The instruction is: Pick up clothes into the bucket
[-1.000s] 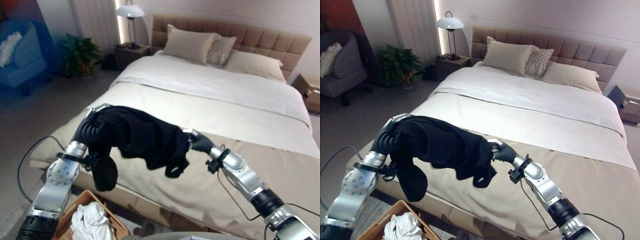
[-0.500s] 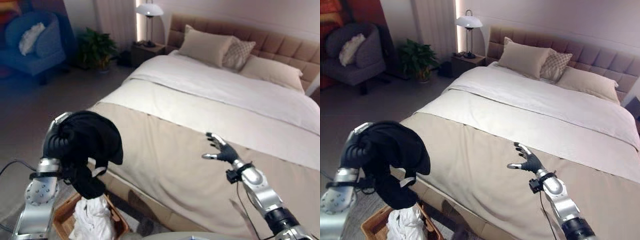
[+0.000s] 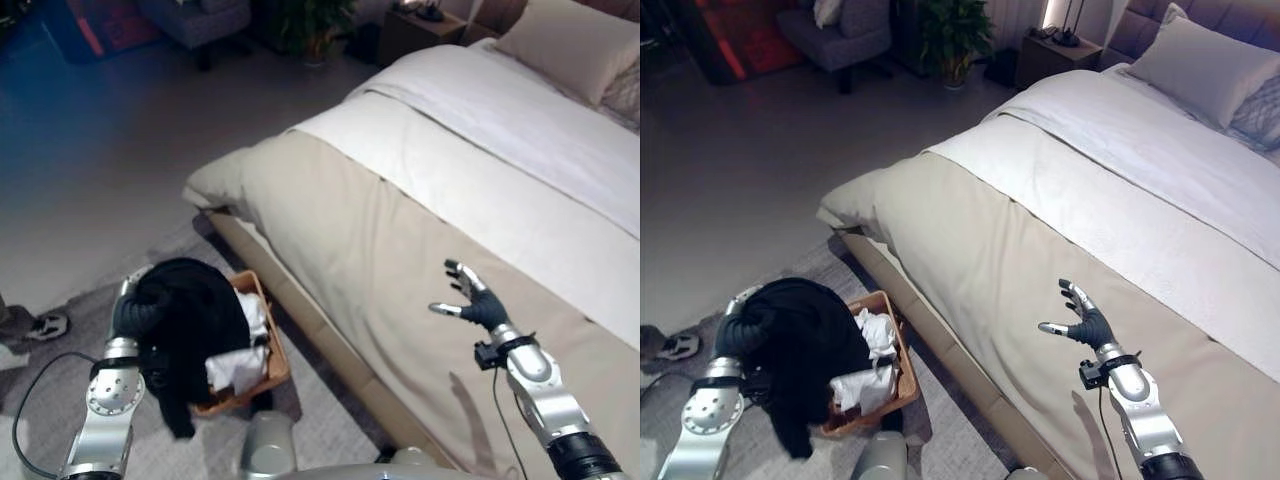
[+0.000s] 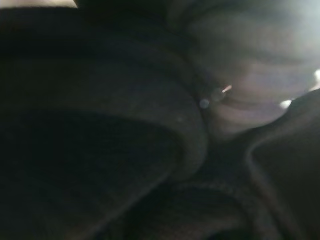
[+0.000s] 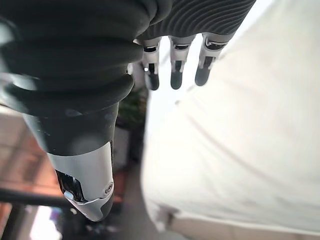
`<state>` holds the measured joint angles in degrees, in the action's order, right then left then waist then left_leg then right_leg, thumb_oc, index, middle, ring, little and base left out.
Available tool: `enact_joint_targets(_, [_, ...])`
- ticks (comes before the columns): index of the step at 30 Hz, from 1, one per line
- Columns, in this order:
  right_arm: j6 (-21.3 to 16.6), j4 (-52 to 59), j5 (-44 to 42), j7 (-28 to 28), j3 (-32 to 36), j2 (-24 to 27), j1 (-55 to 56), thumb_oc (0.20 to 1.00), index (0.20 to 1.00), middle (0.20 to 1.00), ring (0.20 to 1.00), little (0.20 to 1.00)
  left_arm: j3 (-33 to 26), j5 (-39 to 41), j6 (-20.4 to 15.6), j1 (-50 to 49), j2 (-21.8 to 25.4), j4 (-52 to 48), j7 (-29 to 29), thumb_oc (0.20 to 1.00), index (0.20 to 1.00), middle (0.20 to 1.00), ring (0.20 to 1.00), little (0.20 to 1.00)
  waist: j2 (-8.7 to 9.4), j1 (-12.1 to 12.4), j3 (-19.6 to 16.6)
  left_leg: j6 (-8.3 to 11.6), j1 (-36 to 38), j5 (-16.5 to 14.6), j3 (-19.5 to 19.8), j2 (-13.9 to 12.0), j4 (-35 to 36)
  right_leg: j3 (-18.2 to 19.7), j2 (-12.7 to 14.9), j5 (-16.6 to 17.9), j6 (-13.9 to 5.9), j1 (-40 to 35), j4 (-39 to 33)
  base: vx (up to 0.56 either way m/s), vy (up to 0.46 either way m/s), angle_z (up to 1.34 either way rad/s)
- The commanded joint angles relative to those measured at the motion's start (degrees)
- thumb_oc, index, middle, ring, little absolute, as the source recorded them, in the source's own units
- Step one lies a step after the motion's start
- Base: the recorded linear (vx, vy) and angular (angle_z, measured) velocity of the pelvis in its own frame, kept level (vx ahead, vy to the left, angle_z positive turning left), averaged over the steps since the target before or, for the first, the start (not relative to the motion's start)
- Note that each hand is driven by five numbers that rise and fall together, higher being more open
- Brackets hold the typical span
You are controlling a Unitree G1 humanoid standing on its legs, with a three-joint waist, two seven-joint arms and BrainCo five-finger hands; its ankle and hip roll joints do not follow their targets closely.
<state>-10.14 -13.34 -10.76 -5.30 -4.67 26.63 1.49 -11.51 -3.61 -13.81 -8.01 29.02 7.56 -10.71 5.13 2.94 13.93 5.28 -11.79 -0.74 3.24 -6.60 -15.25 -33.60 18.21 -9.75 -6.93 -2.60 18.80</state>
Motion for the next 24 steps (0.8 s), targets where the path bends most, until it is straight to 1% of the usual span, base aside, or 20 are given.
enact_joint_targets(1, [-3.69,2.13,-3.10,1.45,0.59,1.84,-2.24,1.000,1.000,1.000,1.000,1.000,-2.49,1.55,-3.74,5.50,3.15,-0.84,-5.42,0.200,0.200,0.200,0.200,0.200,-0.25,0.04,0.72,-0.14,-5.37,-0.01,3.68,-1.13,-2.54,2.74,-1.38,0.21,1.40,5.76,5.27,-0.17,0.111,0.15])
enact_joint_targets(3, [-3.79,1.58,-3.32,1.65,-0.03,1.72,-3.28,1.000,1.000,1.000,1.000,1.000,-3.10,1.94,-4.00,6.03,3.42,-0.65,-6.21,0.200,0.200,0.200,0.200,0.200,-0.14,0.01,1.03,-0.46,-6.79,-0.61,3.51,-1.11,-3.72,3.65,-0.90,0.17,1.38,7.78,5.99,-0.11,0.099,0.22])
enact_joint_targets(4, [-3.99,1.43,-3.45,1.95,-1.22,1.55,-4.30,1.000,1.000,1.000,1.000,1.000,-3.84,2.30,-4.26,6.15,3.87,-1.65,-7.06,0.200,0.200,0.200,0.200,0.200,0.06,0.37,2.24,-0.84,-8.38,-1.14,3.53,-0.96,-5.29,4.84,-0.24,0.67,1.16,9.82,6.13,-0.08,0.095,0.11])
enact_joint_targets(7, [-4.35,1.95,-4.06,2.24,-2.52,1.16,-5.11,1.000,1.000,1.000,1.000,1.000,-4.48,2.91,-4.47,7.80,5.23,-0.66,-8.75,0.200,0.200,0.200,0.200,0.200,0.84,0.51,3.03,-1.08,-10.11,-1.27,2.91,-0.85,-5.72,6.25,0.11,1.03,0.95,12.05,5.97,-0.06,0.075,-0.22])
enact_joint_targets(8, [-4.63,2.44,-4.37,2.42,-3.63,0.98,-5.43,1.000,1.000,1.000,1.000,1.000,-4.78,4.21,-4.59,9.57,5.79,0.32,-10.47,0.200,0.200,0.200,0.200,0.200,1.22,0.35,3.88,-1.24,-11.70,-1.23,3.04,-0.41,-6.17,7.16,0.22,1.22,0.84,13.85,6.54,-0.05,0.037,-0.13])
enact_joint_targets(9, [-4.78,2.79,-4.37,2.73,-3.93,0.94,-5.23,1.000,1.000,1.000,1.000,1.000,-4.24,4.99,-4.70,11.04,5.74,0.38,-11.22,0.200,0.200,0.200,0.200,0.200,1.29,-0.66,4.34,-1.49,-13.14,-1.29,3.49,0.07,-6.77,9.91,0.01,1.50,0.47,15.41,7.54,-0.08,0.034,0.02])
enact_joint_targets(10, [-4.84,3.65,-4.27,3.10,-4.00,1.19,-5.15,1.000,1.000,1.000,1.000,1.000,-3.46,6.24,-4.99,12.60,5.23,0.63,-11.90,0.200,0.200,0.200,0.200,0.200,1.32,-1.76,4.30,-1.91,-15.48,-1.73,4.04,0.96,-8.27,14.40,-0.73,1.48,-0.14,17.77,7.90,-0.08,0.032,0.12])
enact_joint_targets(11, [-4.98,3.80,-4.25,3.19,-4.27,1.58,-5.39,1.000,1.000,1.000,1.000,1.000,-3.08,6.83,-5.36,13.34,4.67,0.82,-12.77,0.200,0.200,0.200,0.200,0.200,1.38,-2.23,4.37,-2.12,-16.52,-2.22,3.86,1.26,-9.03,16.26,-1.11,1.33,0.04,18.83,7.27,-0.13,0.088,0.34])
enact_joint_targets(12, [-5.08,3.70,-4.54,3.26,-4.74,1.73,-6.29,1.000,1.000,1.000,1.000,1.000,-3.12,7.69,-5.98,14.07,4.44,0.85,-14.08,0.200,0.200,0.200,0.200,0.200,1.41,-2.39,4.73,-2.29,-17.04,-1.99,3.27,1.15,-8.97,16.49,-1.14,2.00,0.60,20.71,7.24,-0.14,0.098,0.39])
enact_joint_targets(13, [-5.16,3.46,-5.05,3.77,-5.51,1.65,-7.01,1.000,1.000,1.000,1.000,1.000,-3.29,9.30,-6.50,15.20,3.97,1.24,-15.34,0.200,0.200,0.200,0.200,0.200,1.83,-2.23,5.39,-2.14,-18.04,-2.44,2.77,0.68,-9.78,17.50,-1.41,1.58,0.95,22.70,8.09,-0.16,0.071,-0.04])
enact_joint_targets(14, [-5.17,3.17,-5.08,4.24,-5.96,1.52,-7.59,1.000,1.000,1.000,1.000,1.000,-3.17,10.29,-6.51,16.16,3.70,1.23,-15.95,0.200,0.200,0.200,0.200,0.200,2.10,-2.06,5.85,-2.23,-19.23,-1.82,2.47,0.61,-10.23,17.19,-1.26,2.06,1.15,23.91,8.14,-0.09,0.007,-0.44])
enact_joint_targets(16, [-5.15,3.01,-4.87,4.57,-6.57,1.43,-8.31,1.000,1.000,1.000,1.000,1.000,-2.97,11.70,-6.64,17.37,3.34,1.58,-16.77,0.200,0.200,0.200,0.200,0.200,2.26,-2.09,6.23,-2.09,-20.17,-2.32,2.35,0.59,-11.01,17.22,-1.11,1.54,1.05,24.96,8.77,-0.06,-0.003,-0.49])
enact_joint_targets(17, [-5.00,2.31,-4.36,5.32,-8.16,1.31,-9.35,1.000,1.000,1.000,1.000,1.000,-1.79,13.56,-6.48,20.49,2.85,2.50,-18.09,0.200,0.200,0.200,0.200,0.200,2.36,-2.45,7.38,-2.01,-21.66,-2.19,2.09,0.73,-11.50,17.02,-0.66,2.00,0.81,26.62,9.09,-0.09,0.005,-0.11])
enact_joint_targets(19, [-4.82,2.37,-4.16,5.76,-8.57,1.27,-10.10,1.000,1.000,1.000,1.000,1.000,-1.09,14.22,-6.45,22.06,2.93,2.76,-18.58,0.200,0.200,0.200,0.200,0.200,2.35,-2.67,7.66,-1.96,-22.63,-2.01,1.99,0.77,-11.64,16.99,-0.40,2.32,0.61,27.70,9.22,-0.06,0.008,-0.06])
enact_joint_targets(20, [-4.74,2.02,-3.84,6.19,-9.43,1.11,-10.61,1.000,1.000,1.000,1.000,1.000,-0.10,15.36,-6.91,24.17,2.21,2.28,-19.30,0.200,0.200,0.200,0.200,0.200,2.19,-3.06,8.14,-1.89,-23.48,-1.67,1.72,0.76,-11.40,16.93,-0.08,2.82,0.36,28.90,9.44,-0.02,0.009,-0.14])
enact_joint_targets(24, [-4.29,0.59,-3.43,6.98,-11.60,0.61,-11.45,1.000,1.000,1.000,1.000,1.000,2.97,17.27,-6.91,29.71,1.10,1.50,-20.78,0.200,0.200,0.200,0.200,0.200,1.77,-3.91,8.04,-1.90,-23.71,-0.81,1.48,0.93,-9.76,16.38,0.46,3.76,-0.07,29.41,8.73,0.00,0.003,-0.01])
